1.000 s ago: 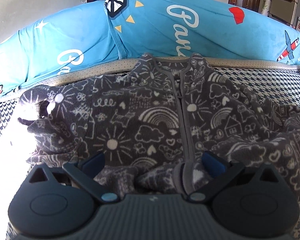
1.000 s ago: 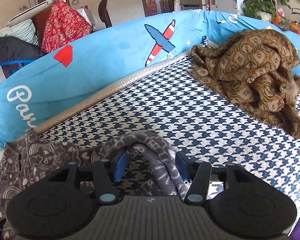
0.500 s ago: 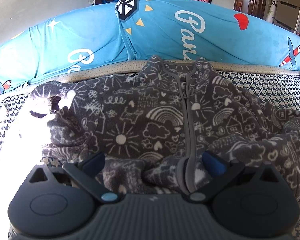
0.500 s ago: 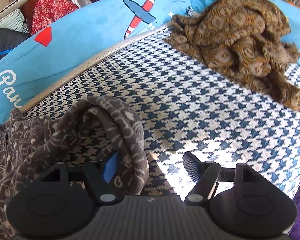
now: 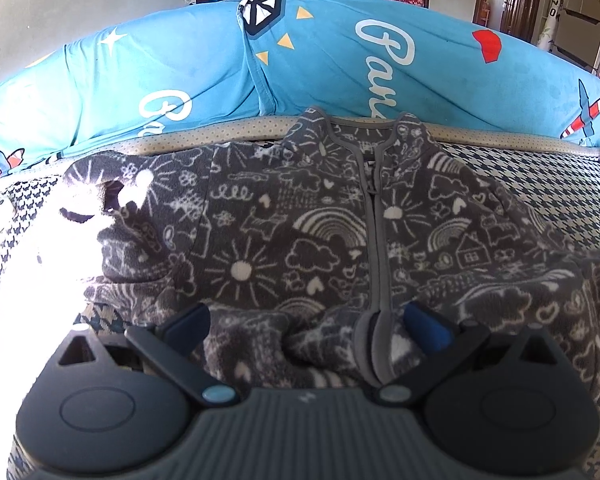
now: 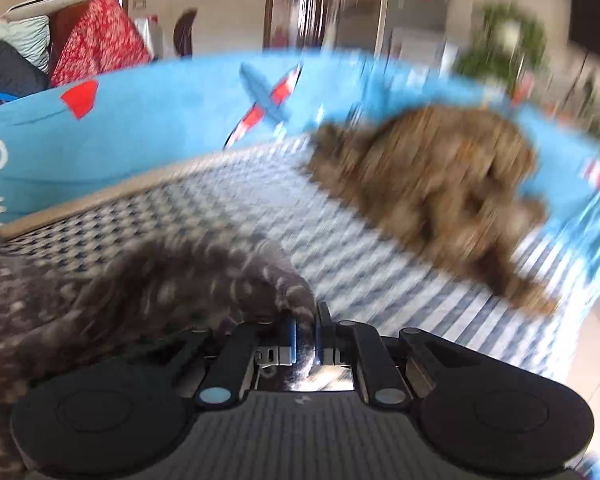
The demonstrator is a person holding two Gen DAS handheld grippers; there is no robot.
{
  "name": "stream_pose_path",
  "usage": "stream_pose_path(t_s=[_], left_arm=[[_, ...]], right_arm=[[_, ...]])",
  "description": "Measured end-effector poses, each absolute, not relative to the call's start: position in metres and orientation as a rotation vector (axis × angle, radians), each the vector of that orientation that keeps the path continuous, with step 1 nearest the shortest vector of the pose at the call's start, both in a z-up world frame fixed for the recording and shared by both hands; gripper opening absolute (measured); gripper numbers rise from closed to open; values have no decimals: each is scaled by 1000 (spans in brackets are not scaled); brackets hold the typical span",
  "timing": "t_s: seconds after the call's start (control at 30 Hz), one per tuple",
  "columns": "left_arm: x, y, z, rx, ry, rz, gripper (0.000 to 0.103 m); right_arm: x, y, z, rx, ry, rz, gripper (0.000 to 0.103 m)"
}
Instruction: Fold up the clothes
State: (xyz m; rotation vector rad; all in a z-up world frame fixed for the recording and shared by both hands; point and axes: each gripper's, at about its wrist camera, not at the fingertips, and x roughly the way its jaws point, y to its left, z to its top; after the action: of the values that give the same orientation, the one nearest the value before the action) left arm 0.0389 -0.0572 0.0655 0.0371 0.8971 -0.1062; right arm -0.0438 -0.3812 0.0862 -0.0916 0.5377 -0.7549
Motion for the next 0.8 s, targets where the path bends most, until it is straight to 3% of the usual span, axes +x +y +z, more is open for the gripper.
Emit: stream_pose_path(t_s=[0.03,0.07,0.1,0.17,0.3,0.53,0.73,0.8], left_arm=[[39,-57,65,37,897,-107,103],[39,-57,65,36,898,-107,103],[39,-57,65,35,898,-108,103],[39,-57,66,35,898,-109,103],[39,-57,67,38,900,-110,103],[36,-58,67,50,897,-116,103],[33,-63,68,86,876,-117,103],[33,-63,68,79,878,-119,103]], right_arm=[[-47,-378,93,-183,463,-795,12],[-50,-379,99,-219,425,-809,26],[-51,-382,102,-220,432,-814,57],[-50,-392,101,-190,530,-823,84],[-58,-410,97,-58,662,-807,85],[-91,-420,113,61,596,-838,85],[-81,-427,111,333,554,-620,85],[-72,-429,106,427,553,-557,80]])
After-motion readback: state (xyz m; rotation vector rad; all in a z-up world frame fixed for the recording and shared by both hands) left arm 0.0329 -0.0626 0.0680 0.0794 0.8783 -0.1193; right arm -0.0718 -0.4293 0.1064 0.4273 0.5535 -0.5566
